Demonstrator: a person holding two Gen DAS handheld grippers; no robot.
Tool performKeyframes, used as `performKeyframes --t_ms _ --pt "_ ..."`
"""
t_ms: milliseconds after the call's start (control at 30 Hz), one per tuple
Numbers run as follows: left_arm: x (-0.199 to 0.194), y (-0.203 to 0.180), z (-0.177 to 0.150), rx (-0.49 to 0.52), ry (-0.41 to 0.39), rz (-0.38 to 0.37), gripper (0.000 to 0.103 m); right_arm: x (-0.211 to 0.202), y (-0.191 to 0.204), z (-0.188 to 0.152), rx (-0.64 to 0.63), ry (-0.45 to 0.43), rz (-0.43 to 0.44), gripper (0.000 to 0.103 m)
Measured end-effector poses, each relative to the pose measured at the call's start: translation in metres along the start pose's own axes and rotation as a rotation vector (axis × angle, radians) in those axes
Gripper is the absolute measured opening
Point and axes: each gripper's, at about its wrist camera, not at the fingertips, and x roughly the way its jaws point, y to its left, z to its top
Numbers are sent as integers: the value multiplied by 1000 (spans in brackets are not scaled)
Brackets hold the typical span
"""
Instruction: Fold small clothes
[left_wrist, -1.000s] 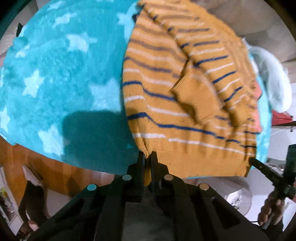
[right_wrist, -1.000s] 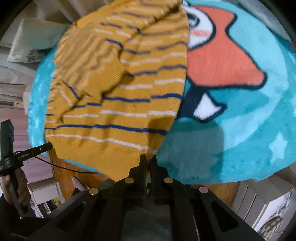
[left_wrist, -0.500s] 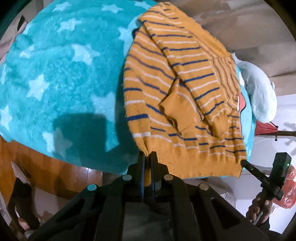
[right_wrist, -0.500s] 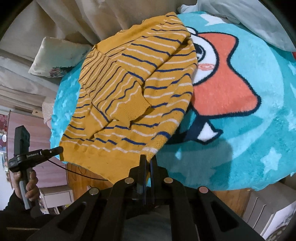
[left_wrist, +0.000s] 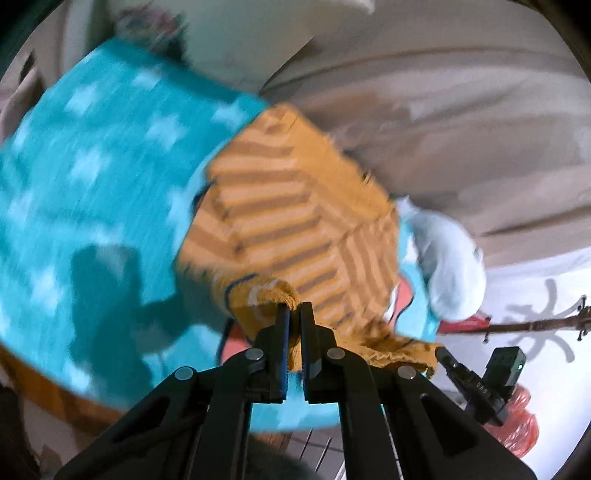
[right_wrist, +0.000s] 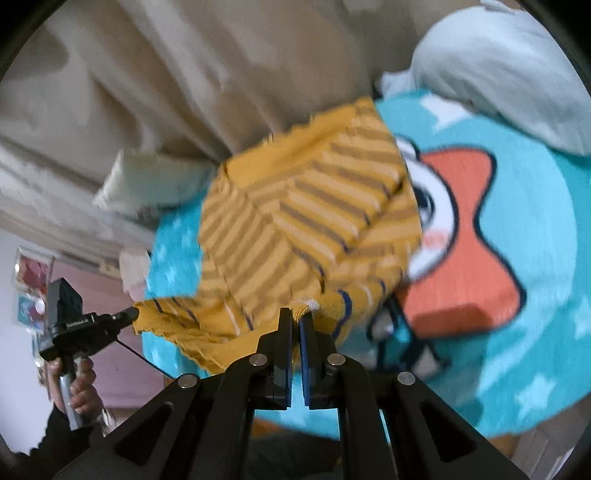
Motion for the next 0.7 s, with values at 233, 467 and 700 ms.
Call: performKeyframes --t_ms 233,467,700 --pt "46 -45 108 28 -18 -19 5 29 -3 103 23 -76 -37 4" --pt "134 -55 194 88 -16 81 5 101 -37 197 78 -55 -96 4" --pt "180 -69 230 162 -39 131 5 159 -59 247 102 -30 -177 4"
